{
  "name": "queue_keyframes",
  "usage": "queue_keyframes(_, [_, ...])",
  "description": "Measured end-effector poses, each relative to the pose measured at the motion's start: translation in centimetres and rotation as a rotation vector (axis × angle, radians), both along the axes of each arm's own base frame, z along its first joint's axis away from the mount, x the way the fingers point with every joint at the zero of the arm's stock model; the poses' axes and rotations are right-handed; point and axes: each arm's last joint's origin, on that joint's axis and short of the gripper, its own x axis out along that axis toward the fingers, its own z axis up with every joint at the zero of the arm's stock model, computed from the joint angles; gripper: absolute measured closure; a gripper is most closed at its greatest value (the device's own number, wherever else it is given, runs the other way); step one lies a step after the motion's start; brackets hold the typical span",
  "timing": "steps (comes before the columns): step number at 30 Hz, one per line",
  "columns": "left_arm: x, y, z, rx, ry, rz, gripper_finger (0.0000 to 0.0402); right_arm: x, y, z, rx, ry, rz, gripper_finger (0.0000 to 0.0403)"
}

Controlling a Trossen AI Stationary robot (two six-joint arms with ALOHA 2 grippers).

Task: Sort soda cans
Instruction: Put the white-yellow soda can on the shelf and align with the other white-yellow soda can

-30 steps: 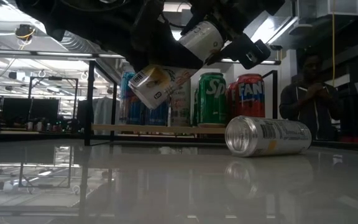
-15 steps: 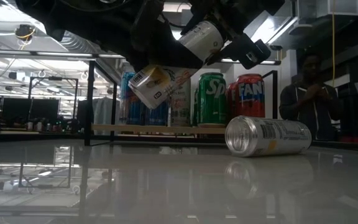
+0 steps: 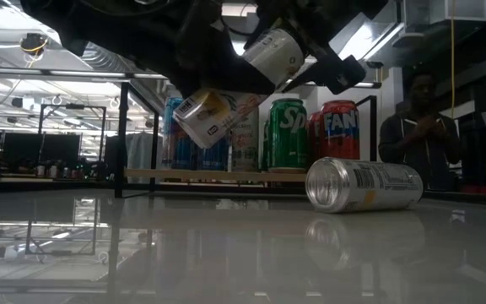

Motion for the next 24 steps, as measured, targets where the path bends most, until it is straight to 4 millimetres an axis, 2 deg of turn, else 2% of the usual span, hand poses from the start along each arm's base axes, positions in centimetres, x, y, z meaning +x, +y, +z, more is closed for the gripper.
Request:
queue_keyframes(5, [0.0, 0.0, 0.0, 0.000, -0.001, 0.000, 0.0169, 0.0, -0.1, 0.0, -0.007, -0.003, 0.003, 0.0048])
queue_keyframes(7, [0.0, 0.0, 0.0, -0.003, -0.001, -0.001, 0.0169, 0.0, -0.1, 0.1, -0.066, -0.038, 0.083, 0.0041])
queue_keyframes(11, [0.0, 0.0, 0.0, -0.010, -0.003, -0.001, 0.0168, -0.2, 0.1, 0.6, -0.212, -0.131, 0.248, 0.0038])
queue_keyframes(16, [0.0, 0.0, 0.0, -0.054, -0.015, 0.002, 0.0168, -0.5, 0.0, 1.1, -0.334, -0.201, 0.360, 0.0037])
queue_keyframes(24, [0.1, -0.4, 0.1, -0.194, -0.030, -0.076, 0.0168, -1.2, -1.1, 2.2, -0.544, -0.318, 0.515, 0.0036])
